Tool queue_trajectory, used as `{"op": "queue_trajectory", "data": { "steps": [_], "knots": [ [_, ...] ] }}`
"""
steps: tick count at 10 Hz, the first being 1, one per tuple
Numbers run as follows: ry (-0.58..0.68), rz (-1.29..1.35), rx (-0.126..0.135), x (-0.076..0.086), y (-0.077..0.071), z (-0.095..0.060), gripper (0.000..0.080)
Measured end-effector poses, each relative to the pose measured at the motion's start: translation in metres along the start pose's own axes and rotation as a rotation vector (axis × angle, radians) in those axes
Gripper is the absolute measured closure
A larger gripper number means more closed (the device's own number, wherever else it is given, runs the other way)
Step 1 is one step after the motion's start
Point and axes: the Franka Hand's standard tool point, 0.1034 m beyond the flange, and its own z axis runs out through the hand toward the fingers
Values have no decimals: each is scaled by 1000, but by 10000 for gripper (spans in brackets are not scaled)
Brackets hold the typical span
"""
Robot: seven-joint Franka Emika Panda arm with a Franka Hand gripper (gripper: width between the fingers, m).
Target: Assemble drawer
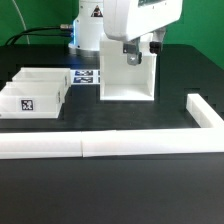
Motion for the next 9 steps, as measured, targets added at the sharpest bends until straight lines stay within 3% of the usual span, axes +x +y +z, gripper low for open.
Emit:
{"op": "queue_trajectory", "data": {
  "steps": [6,8,9],
  "knots": [
    [0,0,0,0,0,0,150],
    [0,35,2,-14,-1,-2,150],
    [22,128,-13,-23,-10,-7,150]
  ]
}}
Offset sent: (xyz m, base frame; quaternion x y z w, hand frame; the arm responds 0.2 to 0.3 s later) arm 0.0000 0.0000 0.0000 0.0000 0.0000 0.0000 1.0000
